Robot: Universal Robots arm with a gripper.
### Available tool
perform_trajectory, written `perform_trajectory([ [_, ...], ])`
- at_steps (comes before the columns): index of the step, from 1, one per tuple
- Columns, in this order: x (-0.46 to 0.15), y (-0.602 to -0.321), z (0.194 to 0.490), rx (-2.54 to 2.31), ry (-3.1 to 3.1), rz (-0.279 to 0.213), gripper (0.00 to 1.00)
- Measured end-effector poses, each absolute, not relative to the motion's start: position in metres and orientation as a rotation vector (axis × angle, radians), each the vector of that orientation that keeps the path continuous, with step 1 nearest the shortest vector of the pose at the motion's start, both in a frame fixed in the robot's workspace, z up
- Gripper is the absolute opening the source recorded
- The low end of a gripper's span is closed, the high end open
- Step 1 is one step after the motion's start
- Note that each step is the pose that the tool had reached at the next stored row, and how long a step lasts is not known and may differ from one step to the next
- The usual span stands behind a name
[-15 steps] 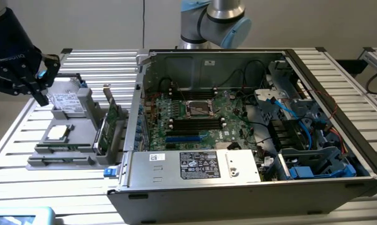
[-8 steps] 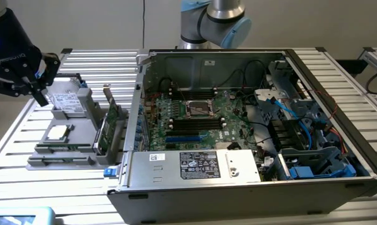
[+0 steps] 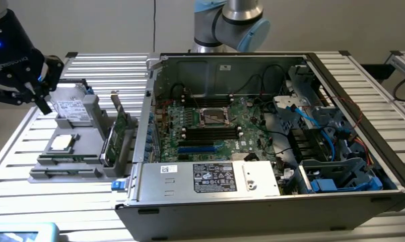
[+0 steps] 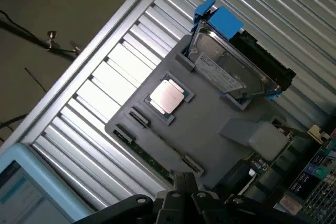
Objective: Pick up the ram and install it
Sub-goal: 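Pick up the ram and move it above insertion slot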
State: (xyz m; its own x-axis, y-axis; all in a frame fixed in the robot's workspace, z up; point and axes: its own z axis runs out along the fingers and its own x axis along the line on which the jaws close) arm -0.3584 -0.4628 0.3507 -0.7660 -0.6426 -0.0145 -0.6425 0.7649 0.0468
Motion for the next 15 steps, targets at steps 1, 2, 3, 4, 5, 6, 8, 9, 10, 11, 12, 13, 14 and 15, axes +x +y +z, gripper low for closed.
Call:
perform_trajectory([
  [1,-0.3584,-0.4628,0.3506,1.100,-2.939,-0.077,0.11],
  [2,-0.3584,-0.4628,0.3506,1.126,-2.928,-0.077,0.11],
  [3,-0.3584,-0.4628,0.3506,1.153,-2.917,-0.077,0.11],
  [4,-0.3584,-0.4628,0.3505,1.179,-2.907,-0.077,0.11],
  [5,-0.3584,-0.4628,0.3505,1.207,-2.895,-0.077,0.11],
  [6,-0.3584,-0.4628,0.3505,1.233,-2.883,-0.077,0.11],
  [8,-0.3584,-0.4628,0.3504,1.285,-2.859,-0.076,0.11],
  [9,-0.3584,-0.4628,0.3504,1.308,-2.848,-0.076,0.11],
  [10,-0.3584,-0.4628,0.3504,1.335,-2.835,-0.076,0.11],
  [11,-0.3585,-0.4628,0.3504,1.362,-2.822,-0.076,0.11],
  [12,-0.3584,-0.4628,0.3503,1.385,-2.810,-0.076,0.11],
  [13,-0.3584,-0.4628,0.3503,1.412,-2.796,-0.076,0.11],
  [14,-0.3584,-0.4628,0.3502,1.437,-2.783,-0.076,0.11],
  [15,-0.3584,-0.4628,0.3502,1.461,-2.770,-0.076,0.11],
])
